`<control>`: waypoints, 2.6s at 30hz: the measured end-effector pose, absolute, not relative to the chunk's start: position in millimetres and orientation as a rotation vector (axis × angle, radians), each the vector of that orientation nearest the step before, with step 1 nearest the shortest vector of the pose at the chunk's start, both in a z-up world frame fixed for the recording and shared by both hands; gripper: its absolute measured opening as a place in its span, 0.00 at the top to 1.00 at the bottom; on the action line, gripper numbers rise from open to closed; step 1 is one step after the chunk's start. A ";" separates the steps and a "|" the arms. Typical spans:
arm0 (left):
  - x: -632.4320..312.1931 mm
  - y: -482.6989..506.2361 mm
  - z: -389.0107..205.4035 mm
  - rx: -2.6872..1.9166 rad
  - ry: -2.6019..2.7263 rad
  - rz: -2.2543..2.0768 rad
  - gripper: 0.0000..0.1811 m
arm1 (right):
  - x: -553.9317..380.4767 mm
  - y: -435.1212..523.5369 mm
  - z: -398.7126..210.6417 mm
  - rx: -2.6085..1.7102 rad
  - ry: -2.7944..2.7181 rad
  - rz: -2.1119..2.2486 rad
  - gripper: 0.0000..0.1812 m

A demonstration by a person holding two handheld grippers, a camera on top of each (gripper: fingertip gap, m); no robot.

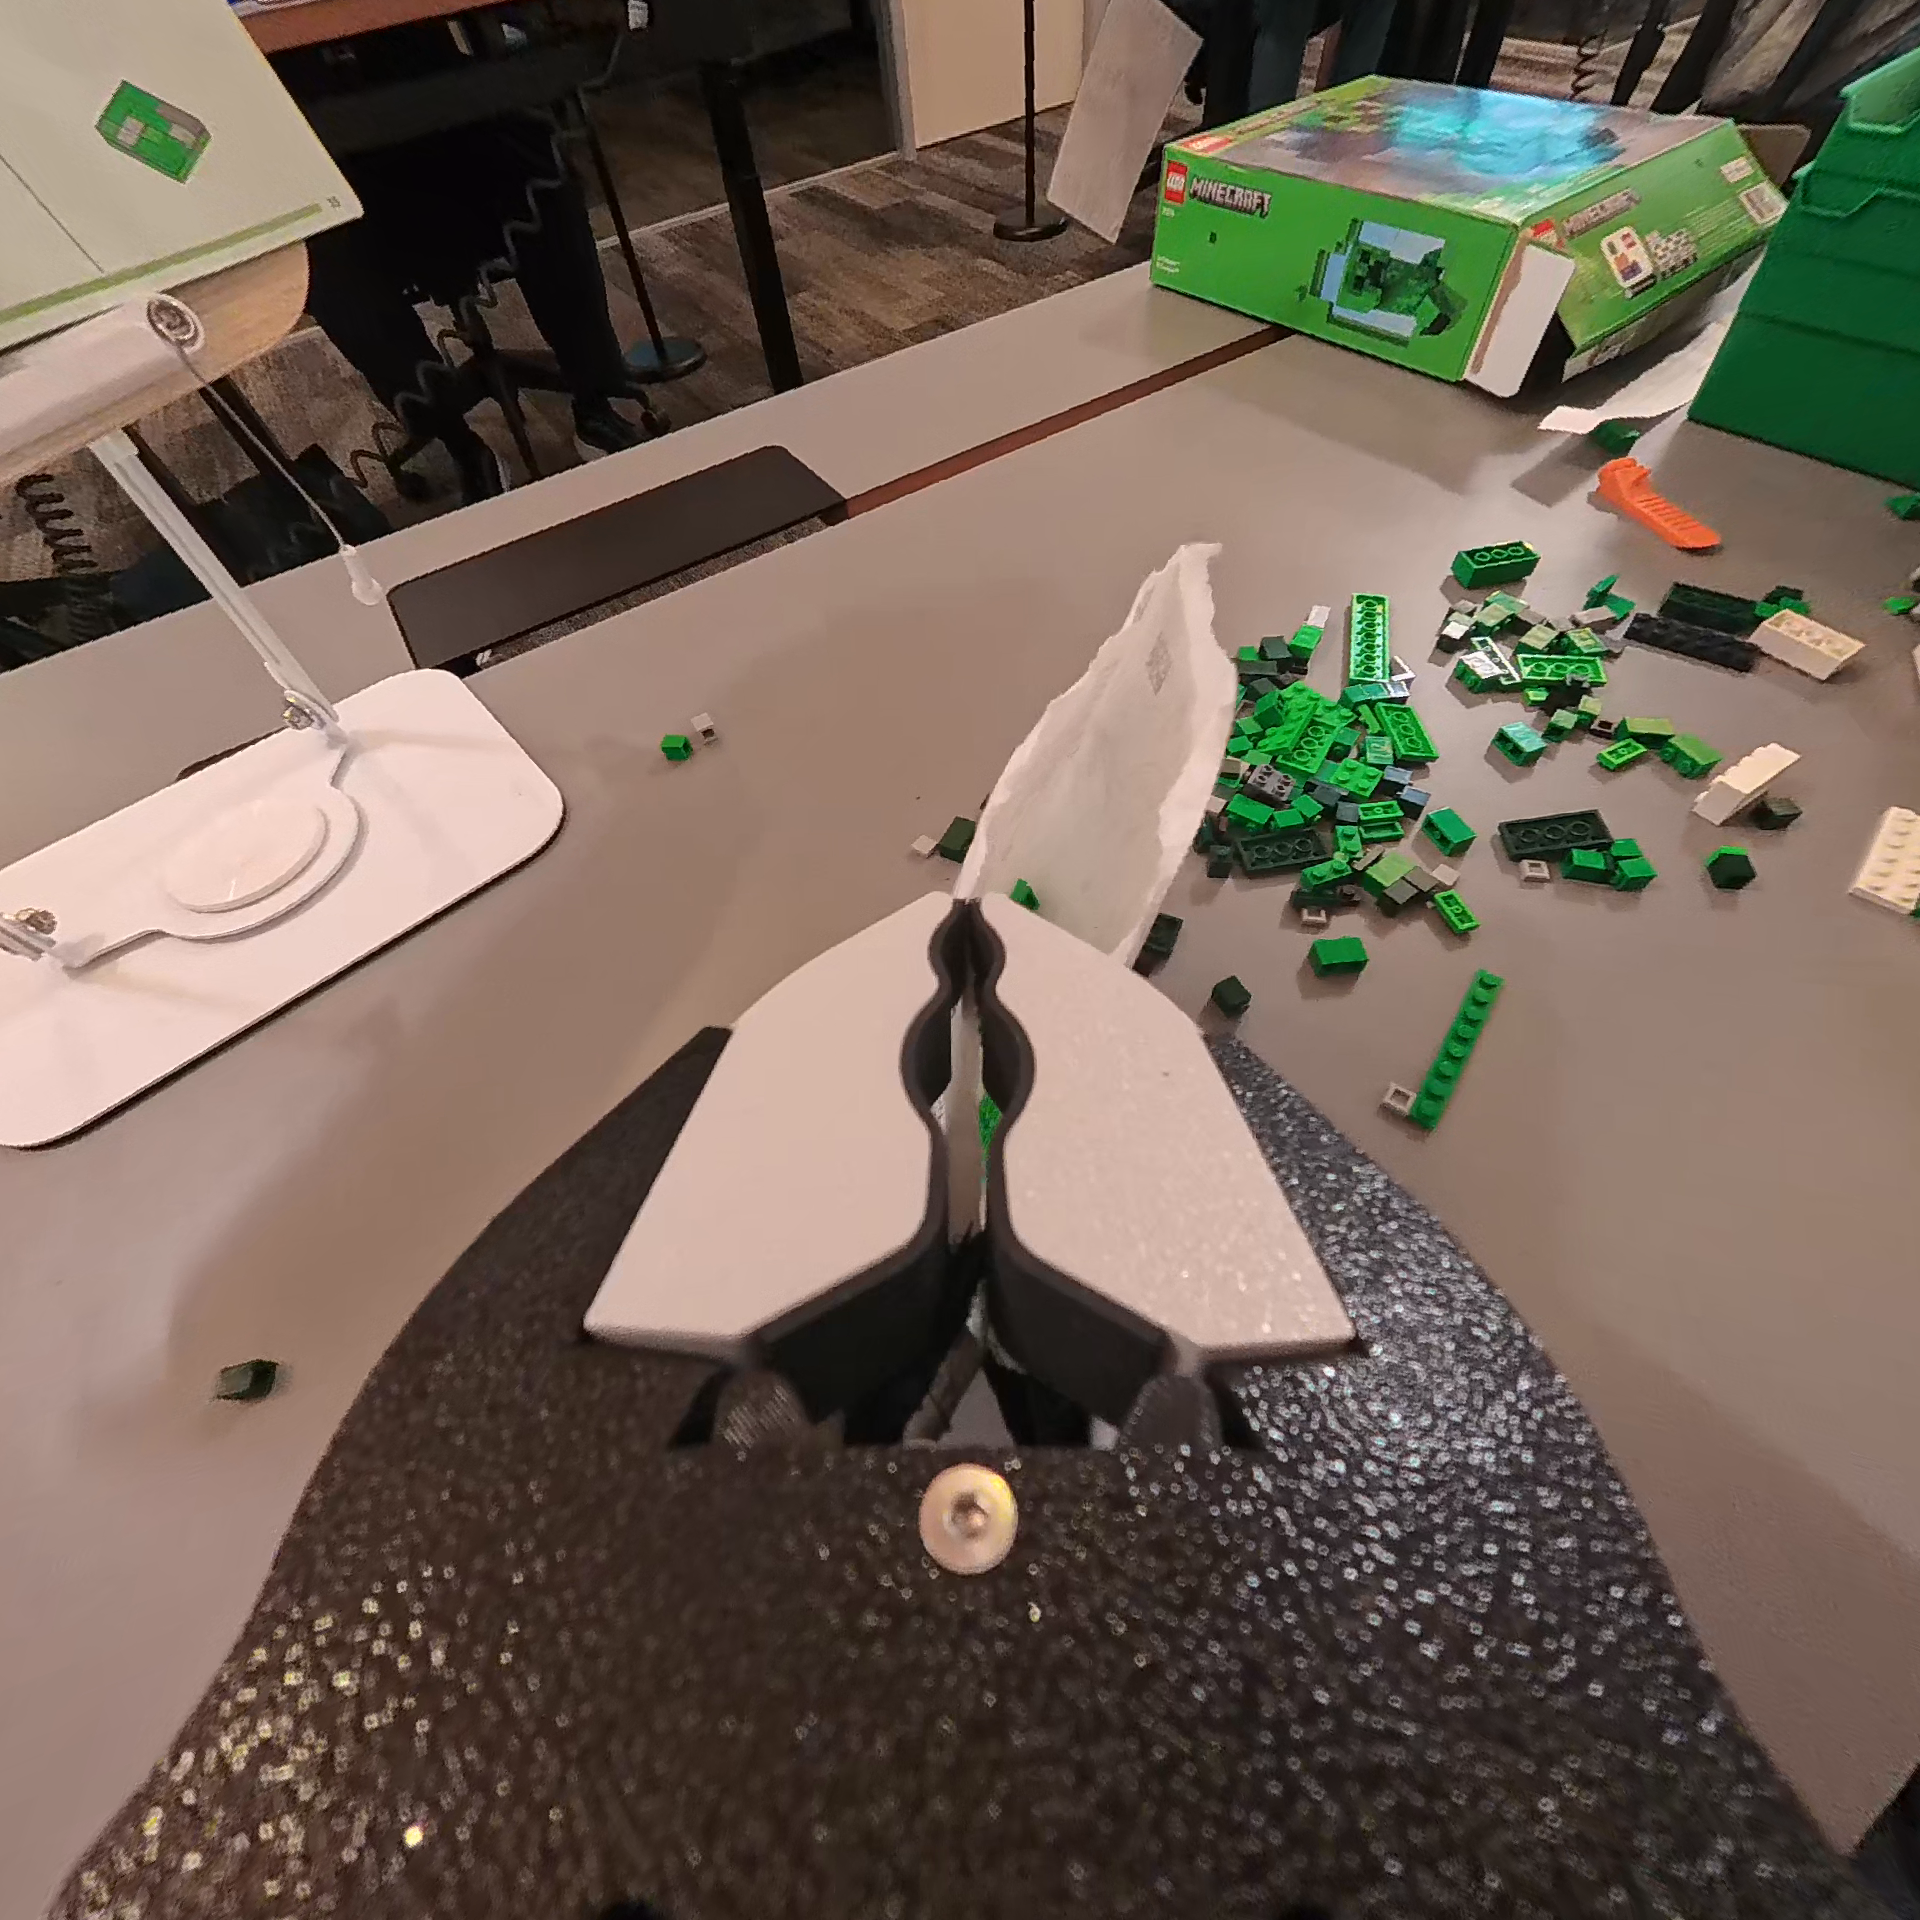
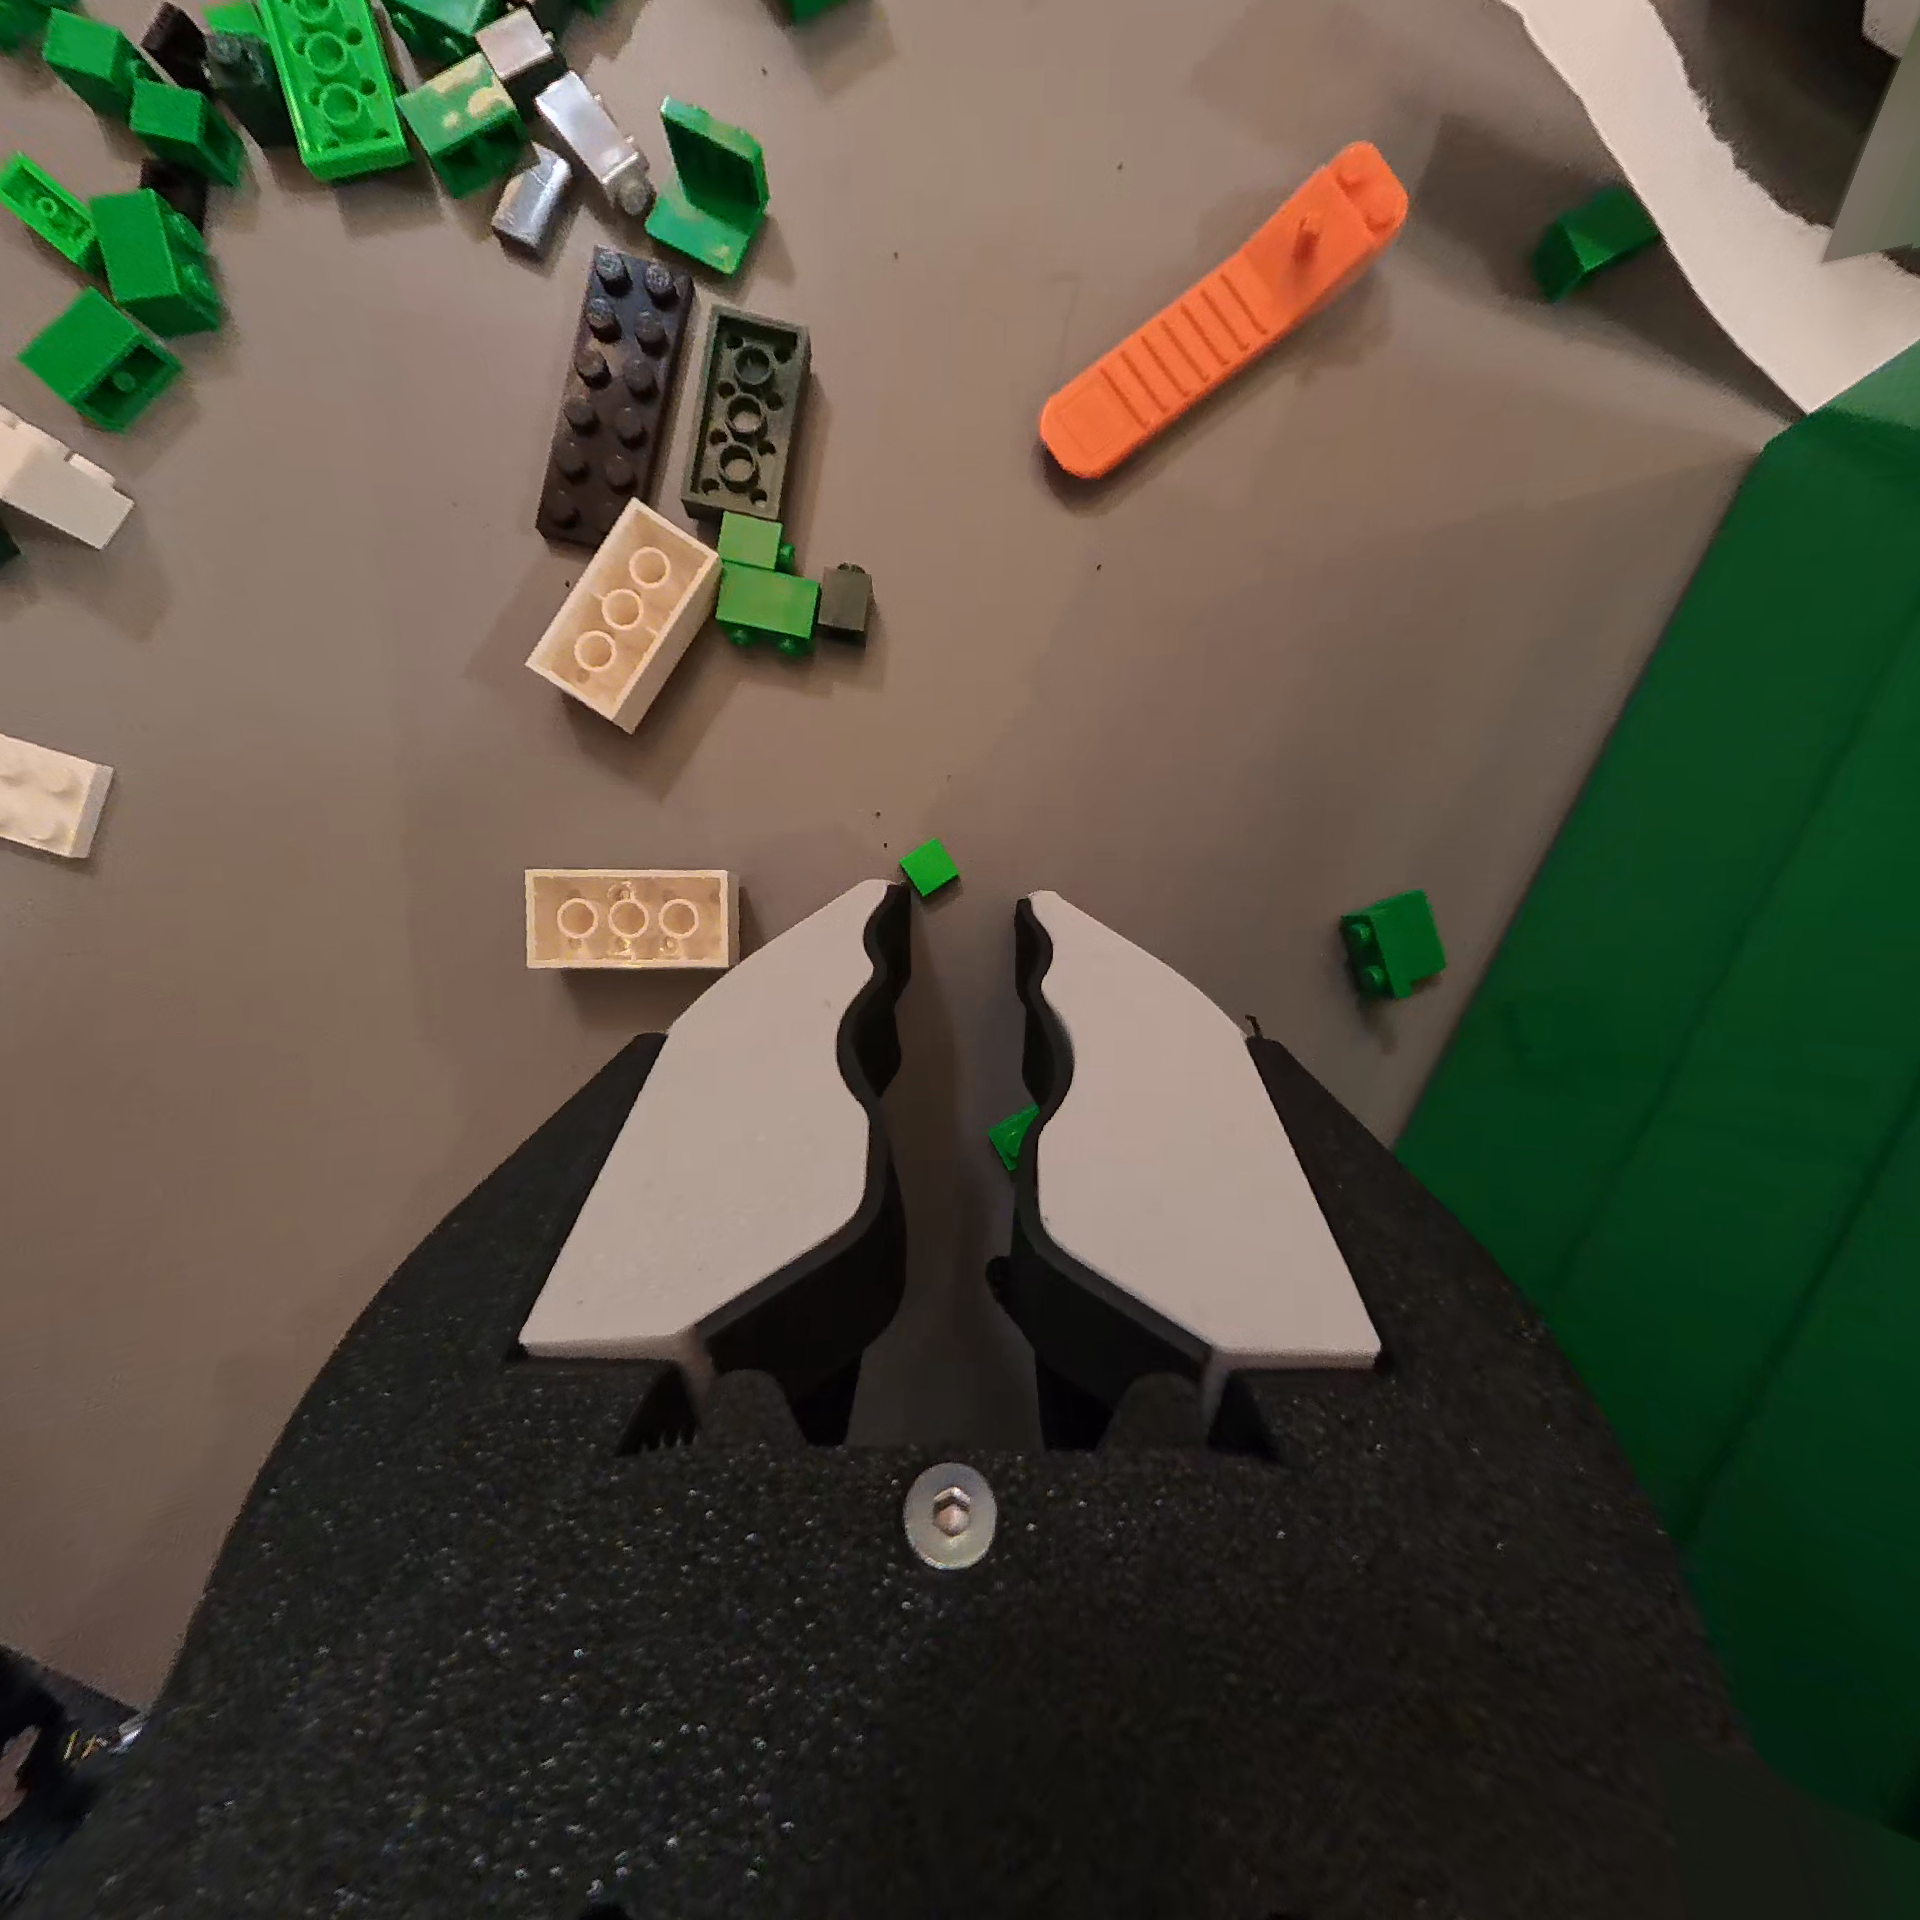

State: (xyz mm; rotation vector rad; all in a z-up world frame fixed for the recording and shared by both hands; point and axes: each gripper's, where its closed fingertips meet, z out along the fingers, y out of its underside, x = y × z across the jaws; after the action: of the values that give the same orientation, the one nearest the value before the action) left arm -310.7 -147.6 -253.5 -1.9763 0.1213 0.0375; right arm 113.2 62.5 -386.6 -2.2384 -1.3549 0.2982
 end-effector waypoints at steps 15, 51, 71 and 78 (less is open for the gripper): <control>-310.0 -147.7 -253.5 -1.977 0.125 0.034 1.00 | 98.2 58.0 -380.6 -2.086 -1.478 0.277 0.96; -299.1 -144.8 -248.8 -1.959 0.167 0.023 1.00 | -219.5 -107.8 -231.9 -0.939 -1.733 0.719 0.85; -338.6 -156.9 -250.6 -1.956 0.062 0.129 1.00 | -137.2 -43.1 -328.6 -1.202 -1.909 0.805 0.86; -337.3 -156.8 -251.1 -1.960 0.071 0.130 1.00 | -124.2 -67.3 -355.1 -1.246 -2.128 0.890 0.86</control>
State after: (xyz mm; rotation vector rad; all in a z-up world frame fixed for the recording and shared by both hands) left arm -337.3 -156.8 -251.1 -1.9595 0.0709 0.1297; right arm -124.2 -67.3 -355.1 -1.2461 -2.1275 0.8902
